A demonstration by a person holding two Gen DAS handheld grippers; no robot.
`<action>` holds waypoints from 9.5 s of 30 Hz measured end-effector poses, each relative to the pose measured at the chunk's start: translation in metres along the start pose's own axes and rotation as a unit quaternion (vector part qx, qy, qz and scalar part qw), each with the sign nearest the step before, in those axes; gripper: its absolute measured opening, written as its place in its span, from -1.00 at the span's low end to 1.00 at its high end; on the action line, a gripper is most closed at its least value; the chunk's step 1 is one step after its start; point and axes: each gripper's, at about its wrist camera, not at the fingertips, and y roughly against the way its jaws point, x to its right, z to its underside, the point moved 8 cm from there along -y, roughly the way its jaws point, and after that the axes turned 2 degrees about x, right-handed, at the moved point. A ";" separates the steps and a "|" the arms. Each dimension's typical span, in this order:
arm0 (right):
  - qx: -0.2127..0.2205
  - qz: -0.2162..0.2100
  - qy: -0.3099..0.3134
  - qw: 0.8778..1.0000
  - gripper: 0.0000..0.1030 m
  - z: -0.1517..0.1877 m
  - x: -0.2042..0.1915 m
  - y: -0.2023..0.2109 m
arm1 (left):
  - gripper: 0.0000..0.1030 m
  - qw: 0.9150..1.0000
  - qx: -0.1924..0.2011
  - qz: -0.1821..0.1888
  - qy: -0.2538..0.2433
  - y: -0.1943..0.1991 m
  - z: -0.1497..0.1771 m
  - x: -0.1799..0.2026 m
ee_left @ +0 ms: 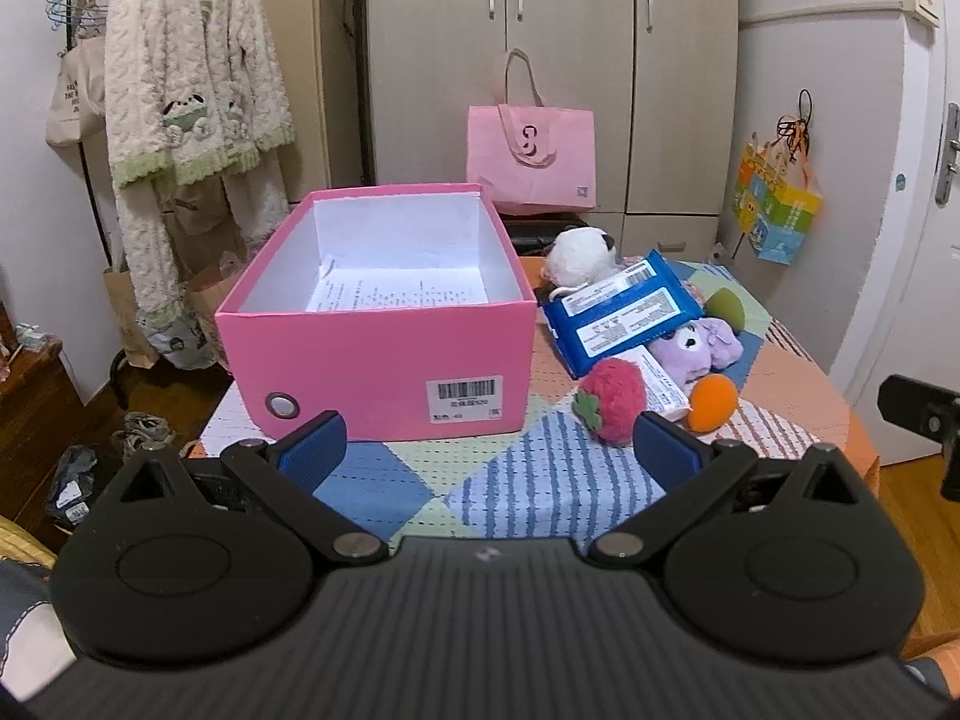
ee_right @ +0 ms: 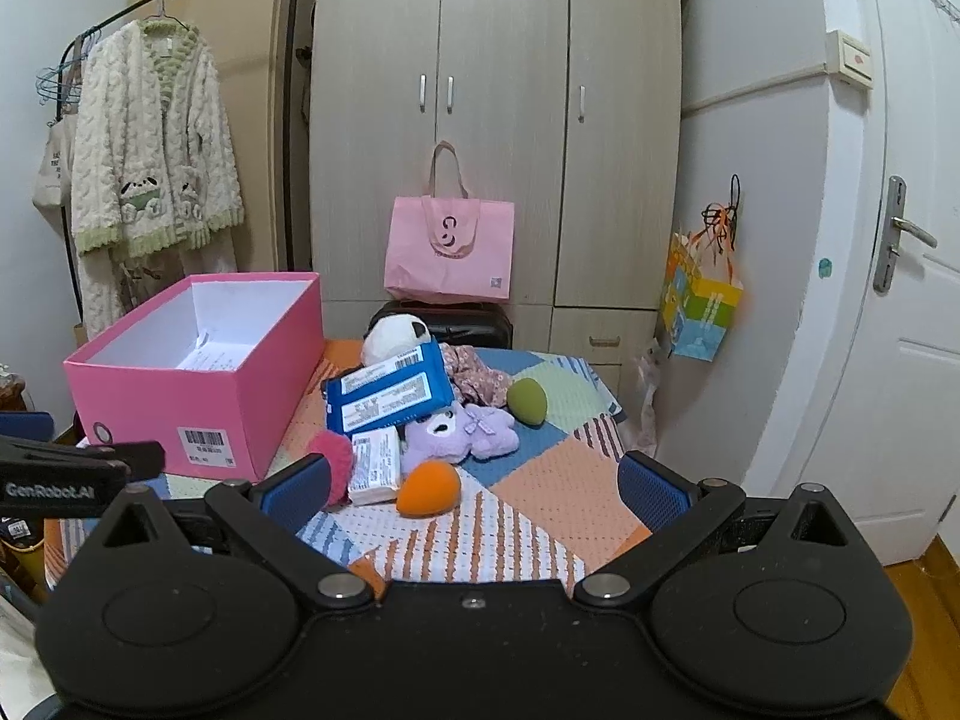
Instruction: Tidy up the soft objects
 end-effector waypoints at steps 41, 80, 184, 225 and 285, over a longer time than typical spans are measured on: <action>0.053 -0.072 -0.003 0.996 1.00 0.022 0.027 -0.042 | 0.99 0.996 0.044 0.078 -0.003 -0.043 0.005 0.022; 0.006 -0.201 0.052 0.978 0.08 0.076 -0.015 -0.181 | -0.26 0.985 -0.051 0.152 0.061 -0.170 0.025 0.063; -0.159 -0.351 0.435 0.814 0.35 -0.088 -0.257 -0.365 | 0.07 0.969 -0.225 0.091 0.054 -0.344 -0.120 -0.123; -0.063 -0.305 0.217 0.925 0.44 -0.113 -0.090 -0.132 | 0.79 0.969 -0.109 0.194 -0.106 -0.076 -0.102 -0.034; -0.050 -0.163 -0.025 0.985 0.45 -0.001 0.077 -0.295 | 0.61 0.992 -0.034 0.123 -0.022 -0.190 0.036 0.104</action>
